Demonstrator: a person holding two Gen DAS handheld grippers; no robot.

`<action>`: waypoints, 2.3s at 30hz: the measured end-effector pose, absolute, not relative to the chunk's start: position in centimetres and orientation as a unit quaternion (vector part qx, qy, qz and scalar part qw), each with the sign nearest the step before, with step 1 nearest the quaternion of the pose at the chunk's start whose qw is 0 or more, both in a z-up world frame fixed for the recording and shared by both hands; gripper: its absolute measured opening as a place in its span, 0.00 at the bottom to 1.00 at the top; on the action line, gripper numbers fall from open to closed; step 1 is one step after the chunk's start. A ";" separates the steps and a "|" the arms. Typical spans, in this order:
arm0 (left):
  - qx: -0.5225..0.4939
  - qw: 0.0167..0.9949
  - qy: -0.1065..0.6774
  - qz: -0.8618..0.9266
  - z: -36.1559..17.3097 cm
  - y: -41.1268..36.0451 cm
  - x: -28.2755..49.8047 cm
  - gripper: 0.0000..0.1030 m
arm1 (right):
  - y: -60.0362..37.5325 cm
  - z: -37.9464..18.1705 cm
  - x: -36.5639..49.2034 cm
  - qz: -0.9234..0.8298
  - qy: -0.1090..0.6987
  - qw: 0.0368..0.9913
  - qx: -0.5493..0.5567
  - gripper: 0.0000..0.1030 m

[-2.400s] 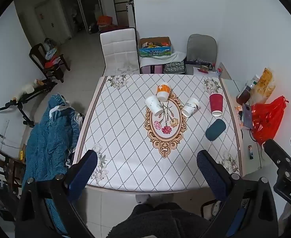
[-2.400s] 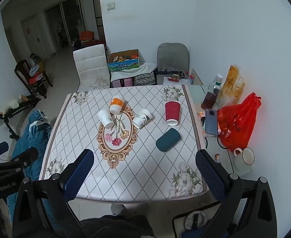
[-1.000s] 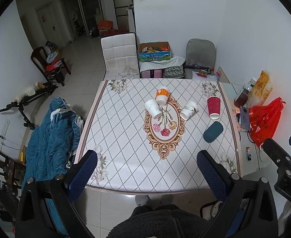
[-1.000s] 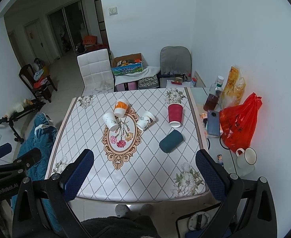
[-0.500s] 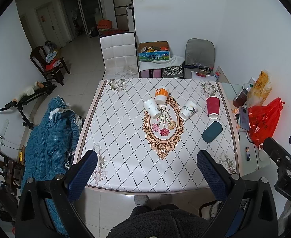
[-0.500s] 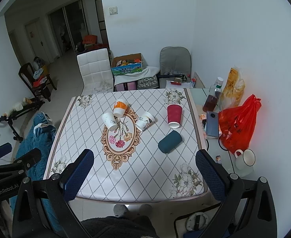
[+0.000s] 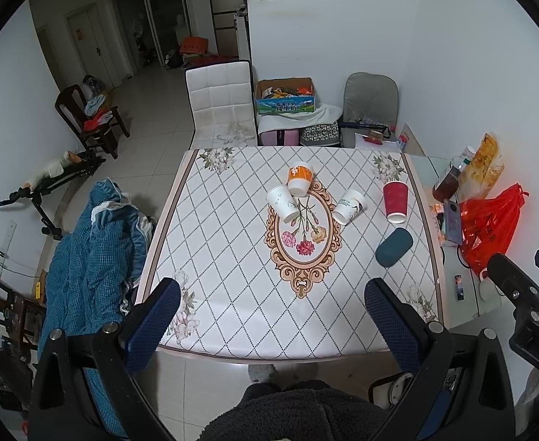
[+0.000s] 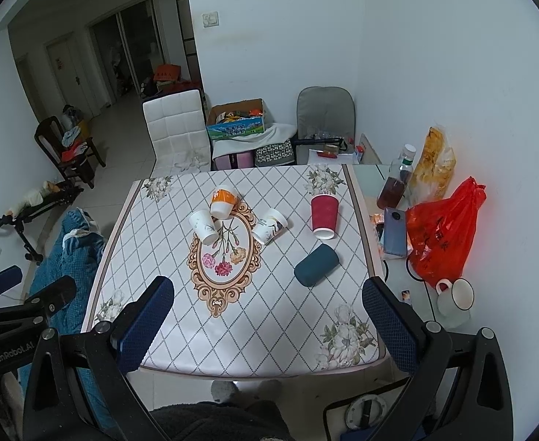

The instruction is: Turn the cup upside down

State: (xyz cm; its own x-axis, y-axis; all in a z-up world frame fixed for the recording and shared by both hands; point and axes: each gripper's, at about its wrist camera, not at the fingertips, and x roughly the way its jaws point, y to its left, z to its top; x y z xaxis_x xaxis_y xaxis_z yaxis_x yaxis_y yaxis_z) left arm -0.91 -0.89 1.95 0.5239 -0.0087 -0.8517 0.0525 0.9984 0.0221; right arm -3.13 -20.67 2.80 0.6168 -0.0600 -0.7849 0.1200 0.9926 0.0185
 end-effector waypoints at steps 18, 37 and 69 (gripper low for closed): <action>0.009 0.868 0.496 -0.020 1.2 -0.9 0.9 1.00 | -20.5 3.0 -1.1 -0.045 0.441 0.896 0.031 1.00; 0.012 0.839 0.544 0.021 -6.6 -3.9 4.9 1.00 | -25.8 -8.8 3.5 -0.061 0.514 0.854 0.060 1.00; 0.160 0.746 0.646 -0.036 -25.6 -14.1 27.8 1.00 | -30.1 -38.0 9.8 -0.122 0.713 0.684 0.096 1.00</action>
